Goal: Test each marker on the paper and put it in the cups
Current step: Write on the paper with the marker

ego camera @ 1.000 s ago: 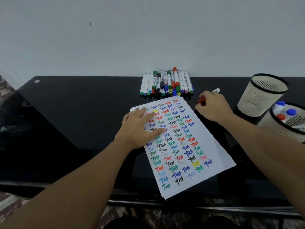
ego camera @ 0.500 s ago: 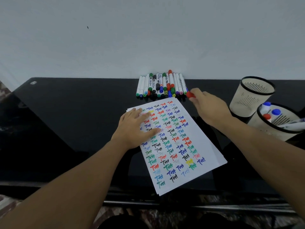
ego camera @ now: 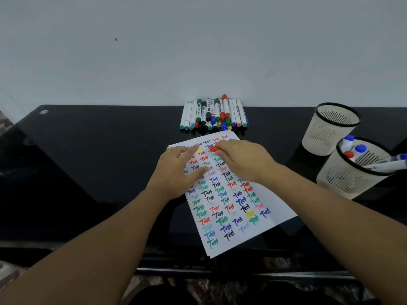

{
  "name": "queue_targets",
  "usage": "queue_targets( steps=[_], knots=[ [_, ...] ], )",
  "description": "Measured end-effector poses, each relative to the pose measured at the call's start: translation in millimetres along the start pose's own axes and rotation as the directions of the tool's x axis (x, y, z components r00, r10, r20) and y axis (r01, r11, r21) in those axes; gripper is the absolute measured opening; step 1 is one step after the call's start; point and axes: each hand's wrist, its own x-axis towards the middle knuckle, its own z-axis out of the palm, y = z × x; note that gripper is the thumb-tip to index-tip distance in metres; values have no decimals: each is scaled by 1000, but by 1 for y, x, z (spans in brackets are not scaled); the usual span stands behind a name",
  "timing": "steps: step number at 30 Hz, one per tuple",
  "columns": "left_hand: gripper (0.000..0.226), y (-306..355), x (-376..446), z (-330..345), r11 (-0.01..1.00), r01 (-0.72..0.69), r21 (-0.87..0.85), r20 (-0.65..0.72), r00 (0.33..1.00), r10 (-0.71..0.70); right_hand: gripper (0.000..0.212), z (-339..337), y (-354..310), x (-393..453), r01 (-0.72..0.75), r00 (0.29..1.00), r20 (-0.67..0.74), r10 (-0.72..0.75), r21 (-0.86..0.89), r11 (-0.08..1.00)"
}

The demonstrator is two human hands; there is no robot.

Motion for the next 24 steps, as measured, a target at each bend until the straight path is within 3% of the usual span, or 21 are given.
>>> queue_targets(
  steps=[5, 16, 20, 22, 24],
  knots=[
    [69, -2, -3, 2, 998, -67, -2, -61, 996, 66, 44, 4, -11, -3, 29, 998, 55, -21, -146, 989],
    [44, -4, -4, 3, 957, -277, 89, -146, 947, 288, 55, 9, -17, -1, 21, 998, 59, -13, -141, 990],
    [33, -4, -6, 2, 956, -284, 77, -161, 942, 293, 52, 9, -21, -1, 13, 999, 53, -6, -132, 991],
    [31, -3, -6, 2, 971, -233, 54, -150, 959, 239, 39, 7, -23, -6, -19, 999, 29, 21, -42, 999],
    [31, -3, -5, 1, 987, -160, 27, -119, 979, 162, 24, 4, -19, -9, -79, 997, 17, 77, 166, 983]
  ],
)
